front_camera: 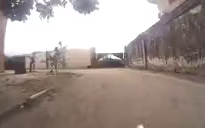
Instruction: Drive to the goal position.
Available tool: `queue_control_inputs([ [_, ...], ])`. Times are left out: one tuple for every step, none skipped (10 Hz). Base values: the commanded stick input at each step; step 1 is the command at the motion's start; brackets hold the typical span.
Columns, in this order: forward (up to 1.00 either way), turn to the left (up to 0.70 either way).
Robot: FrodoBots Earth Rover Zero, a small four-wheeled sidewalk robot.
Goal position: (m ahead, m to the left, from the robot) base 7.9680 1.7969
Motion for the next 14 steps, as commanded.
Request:
queue_control_inputs([
  [1.0,0.0],
  [1.0,0.0],
  [1.0,0.0],
  [1.0,0.0],
  [1.0,0.0],
  [1.0,0.0],
  [1.0,0.0],
  [1.0,0.0],
  [1.0,0.0],
  [1.0,0.0],
  [1.0,0.0],
  [1.0,0.0],
  [1.0,0.0],
  [1.0,0.0],
])
